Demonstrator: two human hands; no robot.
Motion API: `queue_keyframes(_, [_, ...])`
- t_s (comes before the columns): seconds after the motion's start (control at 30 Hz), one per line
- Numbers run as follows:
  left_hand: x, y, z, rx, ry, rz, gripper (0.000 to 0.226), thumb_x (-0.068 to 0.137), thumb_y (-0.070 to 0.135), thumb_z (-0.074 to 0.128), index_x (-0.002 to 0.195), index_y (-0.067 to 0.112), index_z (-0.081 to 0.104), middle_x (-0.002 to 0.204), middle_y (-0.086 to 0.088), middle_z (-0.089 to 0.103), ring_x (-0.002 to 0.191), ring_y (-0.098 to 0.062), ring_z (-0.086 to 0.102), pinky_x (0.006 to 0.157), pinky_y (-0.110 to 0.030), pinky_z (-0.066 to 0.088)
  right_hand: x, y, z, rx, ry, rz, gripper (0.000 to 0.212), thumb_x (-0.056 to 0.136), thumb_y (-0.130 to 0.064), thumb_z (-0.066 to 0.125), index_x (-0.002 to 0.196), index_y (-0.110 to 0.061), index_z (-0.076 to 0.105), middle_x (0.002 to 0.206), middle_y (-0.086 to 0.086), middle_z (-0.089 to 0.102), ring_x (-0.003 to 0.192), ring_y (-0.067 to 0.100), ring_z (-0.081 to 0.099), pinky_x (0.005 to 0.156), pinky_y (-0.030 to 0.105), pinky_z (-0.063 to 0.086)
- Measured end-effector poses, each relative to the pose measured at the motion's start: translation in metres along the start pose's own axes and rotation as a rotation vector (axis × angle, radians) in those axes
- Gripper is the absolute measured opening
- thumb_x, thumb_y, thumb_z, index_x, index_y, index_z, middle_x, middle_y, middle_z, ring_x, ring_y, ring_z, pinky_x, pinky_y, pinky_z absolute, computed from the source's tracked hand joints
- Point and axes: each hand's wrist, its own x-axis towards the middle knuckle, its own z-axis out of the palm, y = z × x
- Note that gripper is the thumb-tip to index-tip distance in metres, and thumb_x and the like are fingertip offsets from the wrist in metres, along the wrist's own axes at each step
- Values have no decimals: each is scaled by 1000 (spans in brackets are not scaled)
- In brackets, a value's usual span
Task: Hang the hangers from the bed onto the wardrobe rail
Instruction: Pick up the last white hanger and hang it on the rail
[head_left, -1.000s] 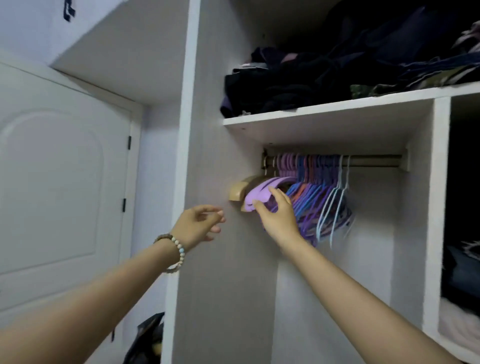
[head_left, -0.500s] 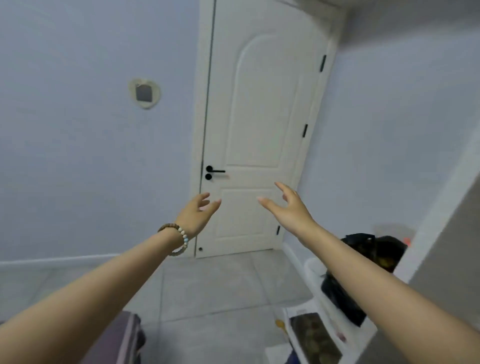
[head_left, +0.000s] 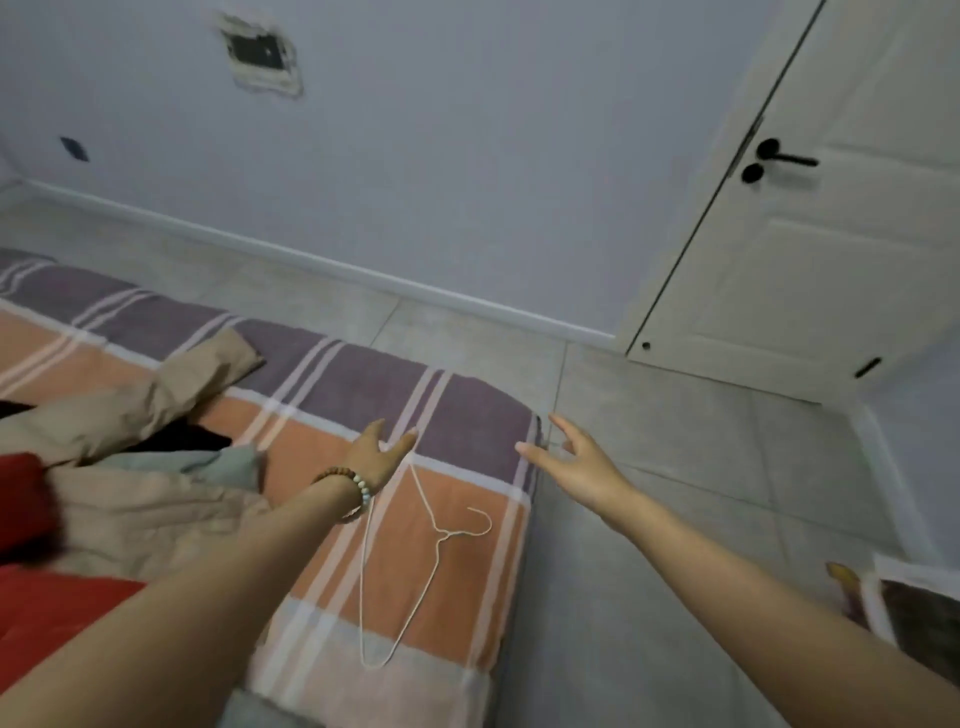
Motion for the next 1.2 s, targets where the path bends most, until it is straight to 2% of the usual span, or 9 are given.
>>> queue_keyframes(0.13, [15,-89,-4,4,54,-206,68,90,45,49,142,7,28,147,-16,36,133,-32,38,109,-36,29,27,40,77,18,-137,86,79,81,-41,68,145,-21,28,153,3,28,139,20,30,112,36,32])
queue_keyframes(0.3, [25,-171,25,-16,17,-360,65,90,42,52,140,5,33,142,-19,42,130,-31,42,107,-32,30,44,107,147,-14,-210,209,70,82,-34,68,142,-17,35,147,3,36,135,18,36,104,23,31])
queue_keyframes(0.6, [41,-250,88,-35,-104,-432,59,91,38,51,137,3,36,138,-17,46,125,-30,46,103,-32,35,57,209,224,135,-214,490,70,80,-42,68,138,-14,40,140,4,46,125,23,49,107,40,39])
queue_keyframes(0.7, [45,-270,100,-66,-101,-438,26,91,35,51,108,15,53,113,-9,57,115,-29,51,95,-30,37,60,230,245,233,-225,548,67,78,-45,68,133,-13,47,132,2,56,116,21,57,102,33,44])
queue_keyframes(0.77, [46,-280,106,-80,-78,-436,14,91,32,52,81,27,45,89,2,53,103,-26,50,86,-27,36,58,237,260,322,-253,581,60,81,-37,68,131,-11,47,125,3,59,113,22,59,95,31,46])
queue_keyframes(0.83, [47,-290,110,-133,-34,-428,11,91,26,54,98,19,52,98,-3,56,106,-27,52,86,-25,35,53,242,277,368,-292,607,53,83,-33,67,128,-13,47,122,4,59,113,22,59,96,34,46])
queue_keyframes(0.93, [46,-302,115,-210,-38,-447,46,89,21,58,129,2,45,125,-14,55,115,-30,54,97,-31,42,46,245,301,432,-311,614,41,86,-28,64,123,-13,51,117,4,61,107,19,60,90,31,47])
queue_keyframes(1.07, [40,-310,119,-245,-93,-402,35,88,14,59,122,6,55,106,-10,62,92,-24,61,79,-29,52,40,243,313,533,-263,616,9,92,-4,52,97,-11,55,83,7,60,67,13,59,54,15,49])
queue_keyframes(1.2, [32,-295,120,-344,-80,-359,35,88,4,54,122,12,57,82,-12,66,62,-14,63,52,-17,53,37,239,294,557,-234,578,19,93,0,48,105,-15,51,88,4,63,47,0,62,51,13,49])
